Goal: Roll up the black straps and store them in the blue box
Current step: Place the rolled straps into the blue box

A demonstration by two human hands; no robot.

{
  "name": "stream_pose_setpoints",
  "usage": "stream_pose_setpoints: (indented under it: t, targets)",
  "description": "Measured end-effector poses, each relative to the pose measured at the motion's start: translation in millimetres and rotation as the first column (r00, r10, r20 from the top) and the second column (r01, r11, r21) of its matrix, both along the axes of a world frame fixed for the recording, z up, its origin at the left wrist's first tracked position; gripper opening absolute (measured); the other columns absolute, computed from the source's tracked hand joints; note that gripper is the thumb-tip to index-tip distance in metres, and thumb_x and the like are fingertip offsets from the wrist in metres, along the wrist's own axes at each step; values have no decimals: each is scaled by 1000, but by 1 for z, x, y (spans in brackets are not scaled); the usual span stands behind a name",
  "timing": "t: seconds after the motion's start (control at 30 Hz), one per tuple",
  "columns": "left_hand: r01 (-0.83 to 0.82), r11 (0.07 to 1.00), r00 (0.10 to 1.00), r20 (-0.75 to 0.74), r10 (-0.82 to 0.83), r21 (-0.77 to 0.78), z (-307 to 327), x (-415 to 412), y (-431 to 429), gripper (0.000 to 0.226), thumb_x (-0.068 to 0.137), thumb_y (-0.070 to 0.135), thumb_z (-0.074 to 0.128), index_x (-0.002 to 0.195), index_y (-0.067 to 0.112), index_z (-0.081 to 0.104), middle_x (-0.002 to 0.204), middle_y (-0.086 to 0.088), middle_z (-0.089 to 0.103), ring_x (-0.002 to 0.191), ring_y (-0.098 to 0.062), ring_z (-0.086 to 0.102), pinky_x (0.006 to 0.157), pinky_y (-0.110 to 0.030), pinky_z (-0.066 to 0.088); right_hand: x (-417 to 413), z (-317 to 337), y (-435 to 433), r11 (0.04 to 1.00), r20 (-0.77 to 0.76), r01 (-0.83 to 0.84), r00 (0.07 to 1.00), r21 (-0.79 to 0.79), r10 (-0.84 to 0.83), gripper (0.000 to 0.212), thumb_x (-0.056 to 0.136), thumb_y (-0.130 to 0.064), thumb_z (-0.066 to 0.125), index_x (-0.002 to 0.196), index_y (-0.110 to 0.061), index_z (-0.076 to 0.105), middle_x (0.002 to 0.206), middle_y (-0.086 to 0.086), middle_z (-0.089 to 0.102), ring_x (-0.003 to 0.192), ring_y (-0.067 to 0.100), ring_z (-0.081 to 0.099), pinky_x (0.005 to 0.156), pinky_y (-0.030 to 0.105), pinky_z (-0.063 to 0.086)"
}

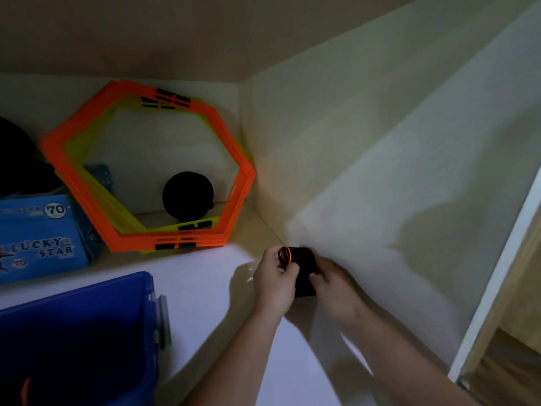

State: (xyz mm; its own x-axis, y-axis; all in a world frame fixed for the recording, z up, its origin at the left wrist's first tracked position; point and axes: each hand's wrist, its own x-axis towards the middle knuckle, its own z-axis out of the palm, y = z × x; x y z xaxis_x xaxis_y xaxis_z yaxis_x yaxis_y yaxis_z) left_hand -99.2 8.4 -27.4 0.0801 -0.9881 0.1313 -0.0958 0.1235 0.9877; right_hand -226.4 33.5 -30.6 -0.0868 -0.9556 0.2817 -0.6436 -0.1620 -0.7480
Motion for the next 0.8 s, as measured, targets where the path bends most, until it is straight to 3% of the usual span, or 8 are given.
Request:
stream_pose_setpoints:
  t: [0.1,0.2,0.33,0.47,0.57,0.67,0.8]
  targets:
    - [-56,997,993,-109,50,-54,24,9,12,34,70,23,55,100,34,67,93,6,73,90,-18,69,84,-35,54,1,24,13,991,367,-133,922,-3,125,49,79,-24,54,128,-26,61,122,4,72,117,24,66,106,51,48]
    - [-81,989,982,-182,58,-123,55,20,32,35,71,22,52,97,36,69,92,10,72,92,-16,67,86,-36,53,7,62,30,974,572,-228,800,5,184,35,92,-5,56,124,-17,64,119,16,72,104,30,70,91,46,53]
    - [-111,965,973,-225,56,-239,93,36,66,49,75,20,48,119,26,70,106,14,72,102,-3,64,93,-29,50,15,110,51,933,584,-357,749,-43,314,35,91,0,58,122,-12,66,113,16,74,91,30,72,78,44,59]
    - [-159,923,986,-103,130,-351,121,66,103,60,79,25,43,137,26,59,135,4,62,125,-13,55,109,-42,45,39,140,65,907,541,-411,744,-90,391,30,91,3,58,119,-3,66,107,15,75,88,25,72,75,39,61]
    - [-168,911,976,67,208,-377,135,102,123,61,80,31,44,141,32,53,134,6,60,121,-13,57,105,-43,48,70,150,76,893,540,-425,722,-149,433,28,89,6,60,116,-1,65,101,14,75,84,22,73,72,37,62]
    - [-154,912,948,204,246,-381,140,148,147,57,86,41,49,143,37,48,131,9,61,119,-10,58,103,-39,50,106,146,81,869,565,-465,678,-166,471,30,89,5,60,118,-3,65,104,17,74,85,28,71,78,46,57]
    - [-272,874,844,336,418,-403,138,227,180,43,99,47,46,139,33,53,105,14,68,107,-8,61,92,-30,46,153,137,84,834,605,-536,623,-131,496,27,89,3,62,108,-15,69,96,9,75,78,25,71,65,37,57]
